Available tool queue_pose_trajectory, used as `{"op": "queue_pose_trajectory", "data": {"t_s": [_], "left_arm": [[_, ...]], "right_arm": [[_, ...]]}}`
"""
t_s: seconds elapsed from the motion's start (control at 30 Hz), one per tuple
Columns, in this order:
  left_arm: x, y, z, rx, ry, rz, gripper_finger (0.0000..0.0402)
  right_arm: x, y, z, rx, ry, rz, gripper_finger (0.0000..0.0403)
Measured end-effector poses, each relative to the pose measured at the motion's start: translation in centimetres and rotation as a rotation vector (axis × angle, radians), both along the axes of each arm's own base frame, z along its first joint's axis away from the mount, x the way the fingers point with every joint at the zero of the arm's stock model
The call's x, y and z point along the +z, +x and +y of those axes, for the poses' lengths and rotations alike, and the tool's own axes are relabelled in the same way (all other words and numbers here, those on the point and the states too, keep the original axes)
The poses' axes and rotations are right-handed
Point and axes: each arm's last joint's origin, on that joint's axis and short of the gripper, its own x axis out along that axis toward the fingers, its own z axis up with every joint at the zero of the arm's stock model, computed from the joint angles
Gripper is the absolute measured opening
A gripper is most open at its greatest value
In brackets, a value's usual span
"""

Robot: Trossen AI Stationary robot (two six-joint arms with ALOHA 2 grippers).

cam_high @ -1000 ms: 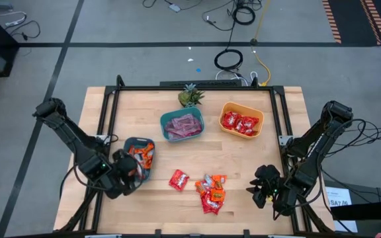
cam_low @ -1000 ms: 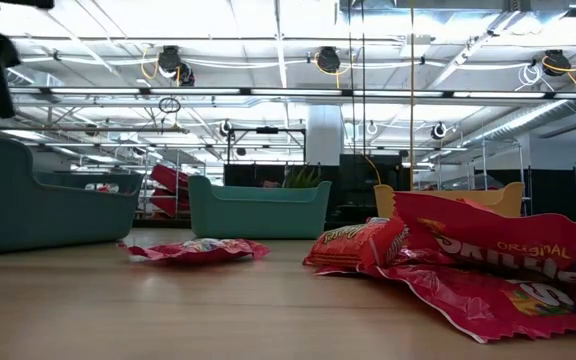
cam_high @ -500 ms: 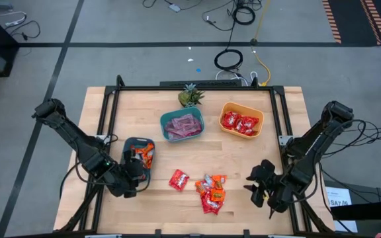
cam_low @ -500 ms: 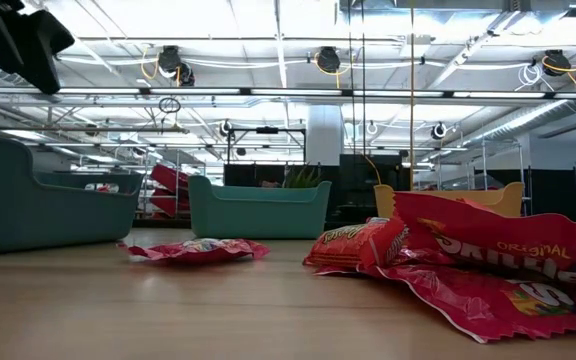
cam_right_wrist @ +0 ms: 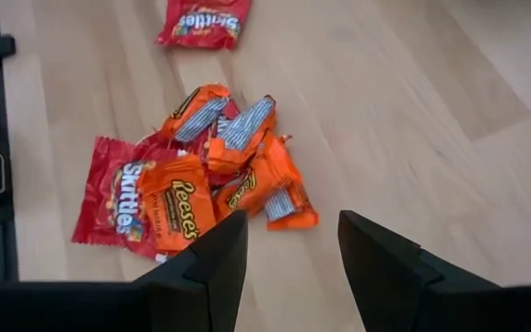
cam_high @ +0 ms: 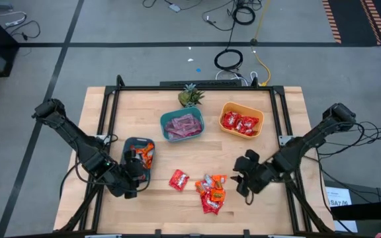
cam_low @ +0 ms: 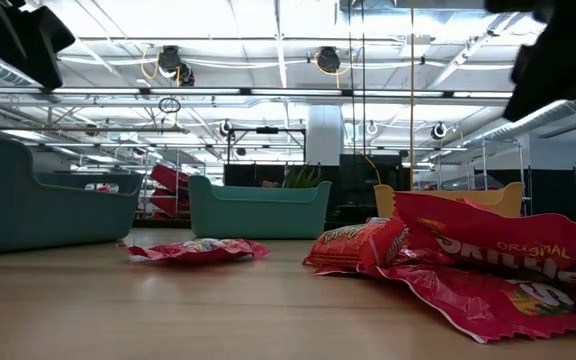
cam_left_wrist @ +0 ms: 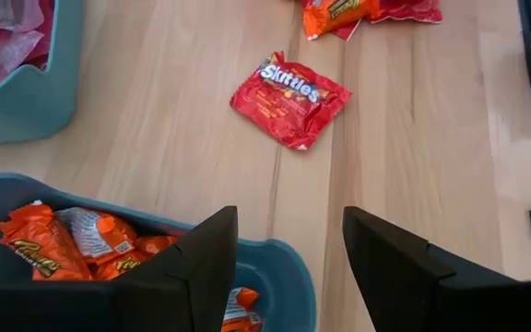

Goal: Sort candy
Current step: Put the orange chocolate into the blue bin

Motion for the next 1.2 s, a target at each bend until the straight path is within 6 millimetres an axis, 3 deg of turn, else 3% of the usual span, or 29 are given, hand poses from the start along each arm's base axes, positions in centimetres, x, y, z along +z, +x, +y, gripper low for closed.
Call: {"op": "queue_pose_trajectory", "data": {"t_s": [0.17, 0.33, 0.77, 0.87, 1.07, 1.2], "left_arm": [[0.0, 0.0, 0.0, -0.001, -0.002, -0.002, 0.0208], [0.1, 0.2, -0.2, 0.0, -0.021, -0.021, 0.0208], [0.2, 0.3, -0.3, 0.0, -0.034, -0.036, 0.0208], [0.2, 0.3, -0.3, 0.0, -0.034, -0.036, 0.0208], [0.2, 0.3, -0.3, -0.001, -0.033, -0.035, 0.0208], [0.2, 0.3, -0.3, -0.001, -0.032, -0.034, 0.0208]], "right_arm": [[-1.0, 2.4, -1.1, 0.082, -0.01, 0.022, 0.0162], [-3.3, 4.5, -1.6, 0.142, -0.009, 0.082, 0.0162], [-7.7, 7.2, -1.9, 0.203, 0.048, 0.176, 0.0157], [-7.9, 7.5, -1.8, 0.218, 0.046, 0.149, 0.0126], [-7.7, 7.8, -1.6, 0.235, 0.057, 0.116, 0.0013], [-7.7, 7.8, -1.6, 0.237, 0.074, 0.121, 0.0004]]}}
